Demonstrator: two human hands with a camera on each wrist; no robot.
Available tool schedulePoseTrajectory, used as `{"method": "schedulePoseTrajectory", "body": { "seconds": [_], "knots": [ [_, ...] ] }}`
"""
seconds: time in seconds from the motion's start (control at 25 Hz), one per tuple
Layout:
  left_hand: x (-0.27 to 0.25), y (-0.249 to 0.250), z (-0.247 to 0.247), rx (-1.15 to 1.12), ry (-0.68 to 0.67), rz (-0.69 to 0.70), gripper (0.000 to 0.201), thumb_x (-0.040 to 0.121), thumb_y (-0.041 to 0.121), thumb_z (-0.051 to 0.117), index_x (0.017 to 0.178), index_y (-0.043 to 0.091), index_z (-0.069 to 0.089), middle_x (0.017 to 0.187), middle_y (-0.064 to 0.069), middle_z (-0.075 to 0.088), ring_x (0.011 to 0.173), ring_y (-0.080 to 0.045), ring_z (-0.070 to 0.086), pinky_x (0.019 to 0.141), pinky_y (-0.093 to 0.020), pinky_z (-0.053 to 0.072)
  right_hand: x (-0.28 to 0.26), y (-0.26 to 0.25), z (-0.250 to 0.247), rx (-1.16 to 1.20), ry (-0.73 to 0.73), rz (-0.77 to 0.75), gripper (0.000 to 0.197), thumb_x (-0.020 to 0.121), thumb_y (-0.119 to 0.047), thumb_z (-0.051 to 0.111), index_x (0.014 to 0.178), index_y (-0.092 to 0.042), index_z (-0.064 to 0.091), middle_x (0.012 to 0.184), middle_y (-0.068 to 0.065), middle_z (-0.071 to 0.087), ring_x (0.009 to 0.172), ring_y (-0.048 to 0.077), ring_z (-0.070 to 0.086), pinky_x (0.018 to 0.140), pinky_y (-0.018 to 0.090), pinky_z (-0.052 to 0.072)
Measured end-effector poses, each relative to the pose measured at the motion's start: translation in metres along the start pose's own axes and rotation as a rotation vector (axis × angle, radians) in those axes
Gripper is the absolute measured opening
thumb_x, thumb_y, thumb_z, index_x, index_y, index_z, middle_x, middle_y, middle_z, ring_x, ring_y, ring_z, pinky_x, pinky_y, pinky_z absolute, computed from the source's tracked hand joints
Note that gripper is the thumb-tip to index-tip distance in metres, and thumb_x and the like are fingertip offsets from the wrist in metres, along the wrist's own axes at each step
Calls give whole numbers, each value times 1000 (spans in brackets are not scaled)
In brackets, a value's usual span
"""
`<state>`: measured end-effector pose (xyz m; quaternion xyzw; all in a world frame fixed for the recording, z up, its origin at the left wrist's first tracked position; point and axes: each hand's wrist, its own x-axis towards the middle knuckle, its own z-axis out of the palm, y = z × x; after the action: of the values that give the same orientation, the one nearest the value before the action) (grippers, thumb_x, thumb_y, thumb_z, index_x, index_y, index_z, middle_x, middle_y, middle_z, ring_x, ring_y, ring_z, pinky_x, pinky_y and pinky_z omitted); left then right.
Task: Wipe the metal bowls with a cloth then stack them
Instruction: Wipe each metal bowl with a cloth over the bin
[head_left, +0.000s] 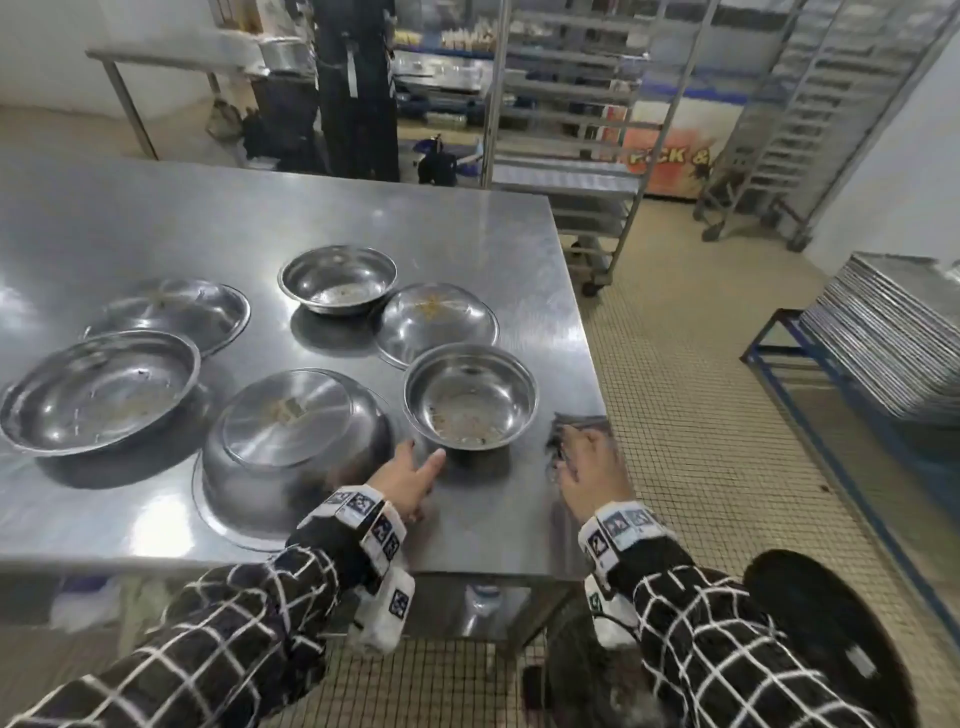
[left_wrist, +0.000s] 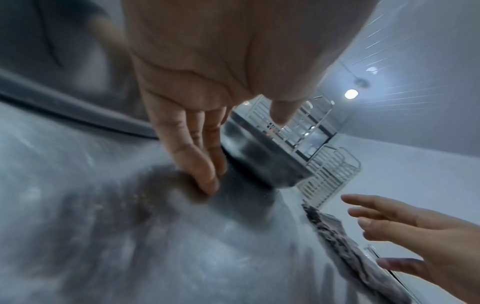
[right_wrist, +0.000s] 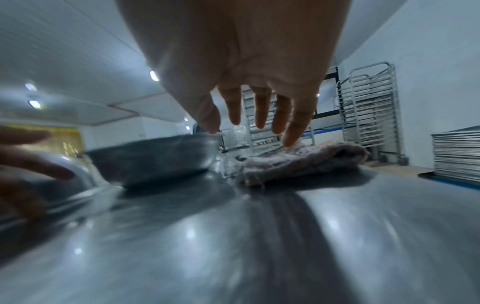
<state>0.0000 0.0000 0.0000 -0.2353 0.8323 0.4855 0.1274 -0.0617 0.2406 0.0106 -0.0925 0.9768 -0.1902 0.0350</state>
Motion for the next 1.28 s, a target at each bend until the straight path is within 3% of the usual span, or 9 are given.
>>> {"method": "schedulePoseTrajectory", "body": {
  "seconds": [0.16,0.32,0.48,0.6,0.84,0.92,1.04,1.16,1.28],
  "knots": [
    [31,16,3,-147,97,-128,82,77,70,52,133,12,35,103,-15,65,78,-33,69,66,-44,59,37,15,-1,-179,-208,133,58,93,-27,49,146,-31,26,151,3,23,131,33,29,106,50,34],
    [42,18,1,-197,82,-171,58,83,47,58,123,8,43,87,-16,65,66,-33,67,61,-49,59,43,29,5,-272,-260,125,52,95,-26,49,143,-36,30,146,3,29,125,32,33,101,49,40],
    [33,21,7,-447,66,-147,37,89,25,55,123,14,41,91,-11,59,81,-30,63,51,-34,56,31,43,2,-52,-170,107,41,92,-13,54,132,-19,50,125,8,49,106,25,52,91,34,48],
    [17,25,18,-640,17,-124,26,92,12,47,117,19,40,92,-16,59,74,-32,63,51,-32,54,8,56,-7,26,-122,112,35,92,-9,53,125,-18,60,114,9,53,99,26,56,89,27,44],
    [-3,48,66,-657,-148,-121,25,91,15,41,115,22,44,91,-16,60,72,-29,60,54,-32,50,-65,86,-38,287,245,343,29,93,-8,54,117,-17,66,89,0,62,71,10,54,59,9,37],
    [-9,60,83,-619,-200,-62,25,91,23,45,116,22,44,100,-16,60,80,-30,61,59,-36,53,-82,97,-50,348,359,386,27,94,-11,52,118,-15,64,94,2,63,84,16,59,68,16,40],
    [-14,85,115,-440,-290,74,32,90,40,47,114,20,50,112,-13,62,94,-29,62,84,-49,54,-101,116,-76,375,480,403,28,95,-16,52,122,-17,62,96,2,63,92,19,60,78,27,44],
    [-26,115,148,-315,-390,242,29,97,40,39,125,32,44,113,-11,61,95,-27,62,81,-43,54,-105,130,-98,395,463,312,30,94,-17,55,123,-18,61,101,-5,62,93,11,57,82,25,44],
    [-35,144,174,-158,-461,365,29,99,40,31,127,46,34,101,-6,66,94,-27,64,97,-47,47,-87,146,-109,284,382,172,31,92,-15,59,122,-16,63,108,0,65,97,13,57,91,28,46]
  ]
}}
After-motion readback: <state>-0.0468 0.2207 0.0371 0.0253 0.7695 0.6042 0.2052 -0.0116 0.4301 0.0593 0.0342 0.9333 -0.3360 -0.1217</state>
